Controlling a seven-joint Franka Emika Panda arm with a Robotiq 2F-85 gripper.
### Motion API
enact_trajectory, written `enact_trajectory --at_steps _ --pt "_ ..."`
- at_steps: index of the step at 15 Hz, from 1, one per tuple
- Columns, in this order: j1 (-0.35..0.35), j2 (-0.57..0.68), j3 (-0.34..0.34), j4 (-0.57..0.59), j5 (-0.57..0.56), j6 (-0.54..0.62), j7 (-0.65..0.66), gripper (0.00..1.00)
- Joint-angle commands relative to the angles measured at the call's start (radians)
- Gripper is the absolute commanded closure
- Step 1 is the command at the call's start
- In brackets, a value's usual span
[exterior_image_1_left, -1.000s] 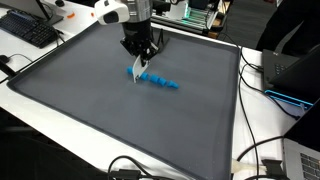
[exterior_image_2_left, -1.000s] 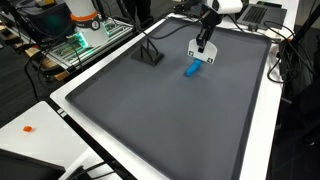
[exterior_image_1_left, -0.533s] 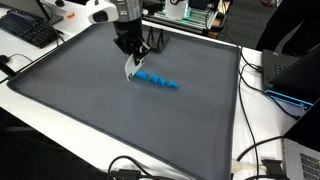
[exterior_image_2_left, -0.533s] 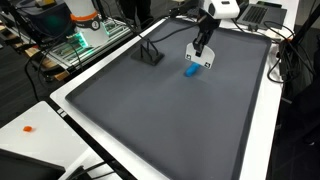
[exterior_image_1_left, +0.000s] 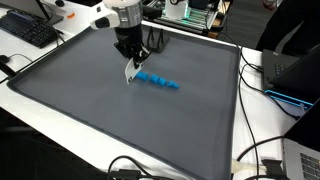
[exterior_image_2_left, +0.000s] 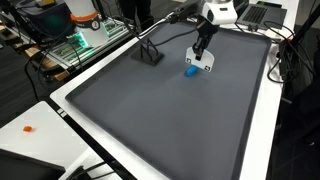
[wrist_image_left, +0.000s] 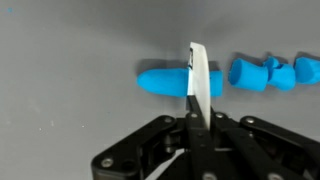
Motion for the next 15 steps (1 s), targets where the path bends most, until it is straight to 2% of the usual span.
enact_trajectory --at_steps 1,9,15 --pt "0.010 0.004 -0.009 -0.035 -0.034 0.057 -0.005 0.99" --pt "0.023 0.017 -0.003 -0.064 -0.071 0.073 -0.009 0.99" --pt "0.013 0.028 0.012 -0.078 -0.045 0.066 -0.032 0.99"
